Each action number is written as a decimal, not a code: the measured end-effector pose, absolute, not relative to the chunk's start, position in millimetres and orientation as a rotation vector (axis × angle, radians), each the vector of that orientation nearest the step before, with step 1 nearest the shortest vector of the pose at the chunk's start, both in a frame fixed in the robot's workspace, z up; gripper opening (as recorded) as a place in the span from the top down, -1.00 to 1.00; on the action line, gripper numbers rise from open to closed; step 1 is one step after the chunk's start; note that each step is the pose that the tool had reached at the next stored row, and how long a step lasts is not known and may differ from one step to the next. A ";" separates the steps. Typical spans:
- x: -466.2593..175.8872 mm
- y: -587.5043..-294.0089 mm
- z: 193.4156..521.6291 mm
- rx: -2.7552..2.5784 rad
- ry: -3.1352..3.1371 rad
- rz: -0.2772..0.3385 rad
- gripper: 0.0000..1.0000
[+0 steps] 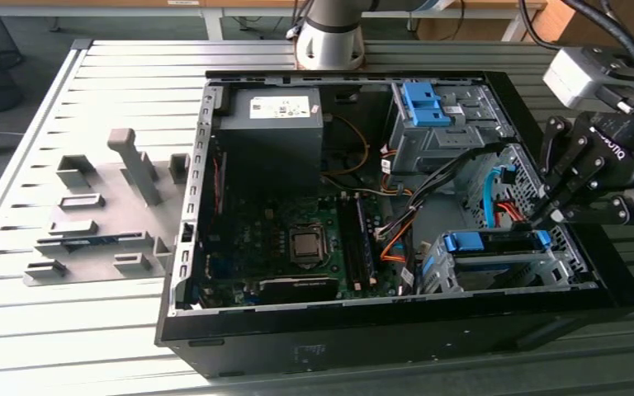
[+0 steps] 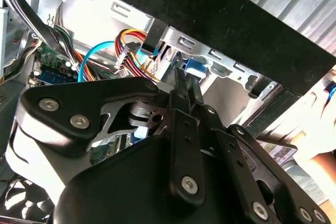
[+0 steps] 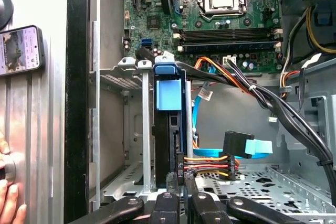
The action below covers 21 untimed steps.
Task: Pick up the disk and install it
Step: 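Insert the first disk wire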
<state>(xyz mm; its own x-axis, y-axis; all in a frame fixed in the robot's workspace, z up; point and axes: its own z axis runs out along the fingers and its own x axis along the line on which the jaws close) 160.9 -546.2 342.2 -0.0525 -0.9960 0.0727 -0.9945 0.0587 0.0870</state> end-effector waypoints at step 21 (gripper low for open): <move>161.9 -550.2 335.8 2.066 -2.211 -0.029 0.68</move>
